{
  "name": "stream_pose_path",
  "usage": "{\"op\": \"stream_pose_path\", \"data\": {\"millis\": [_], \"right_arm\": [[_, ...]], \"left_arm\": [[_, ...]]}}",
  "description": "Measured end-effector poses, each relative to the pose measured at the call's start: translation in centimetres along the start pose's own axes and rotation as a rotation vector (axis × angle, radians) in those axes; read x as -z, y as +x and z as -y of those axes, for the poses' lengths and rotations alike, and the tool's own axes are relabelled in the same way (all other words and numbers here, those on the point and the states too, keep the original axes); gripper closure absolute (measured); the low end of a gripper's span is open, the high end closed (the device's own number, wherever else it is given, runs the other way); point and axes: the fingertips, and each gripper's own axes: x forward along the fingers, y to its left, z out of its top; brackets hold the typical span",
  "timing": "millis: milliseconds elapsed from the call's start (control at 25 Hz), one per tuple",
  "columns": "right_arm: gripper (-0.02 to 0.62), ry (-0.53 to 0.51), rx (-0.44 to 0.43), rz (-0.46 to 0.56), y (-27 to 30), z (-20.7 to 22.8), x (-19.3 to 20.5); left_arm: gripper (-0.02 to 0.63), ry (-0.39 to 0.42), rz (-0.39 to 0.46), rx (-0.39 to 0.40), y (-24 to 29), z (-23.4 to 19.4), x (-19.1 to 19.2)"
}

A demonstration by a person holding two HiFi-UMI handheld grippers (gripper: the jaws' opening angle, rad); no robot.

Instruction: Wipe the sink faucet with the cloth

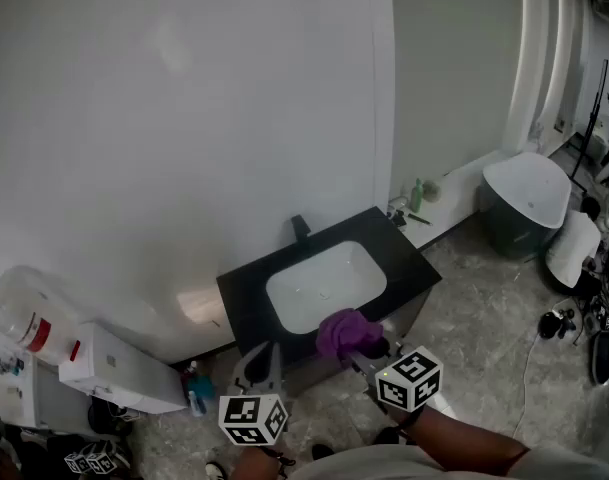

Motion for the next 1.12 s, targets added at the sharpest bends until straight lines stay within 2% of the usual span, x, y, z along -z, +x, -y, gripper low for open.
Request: {"op": "stream_pose_path", "data": {"millis": [480, 640, 920, 1120], "right_arm": [[0.529, 0.016, 0.000, -0.014, 0.7, -0.8, 1.1], [0.528, 0.034, -0.013, 0.015, 1.7, -2.1, 1.2], [0.525, 0.023, -0.002, 0.080, 3.4, -4.2, 0.4], [0.525, 0.035, 0.013, 0.061, 4.8, -2.5, 0.1]], "left_arm": [[0.599, -0.021, -0.010, 0.019, 0.0, -1.0, 0.7], [0.599, -0.034, -0.019, 0.035, -0.3, -2.4, 1.1], [0.600, -0.027, -0.015, 0.093, -0.4, -4.5, 0.5], [0.600, -0.050, -0.019, 0.169, 1.9, -4.0, 0.3]]}}
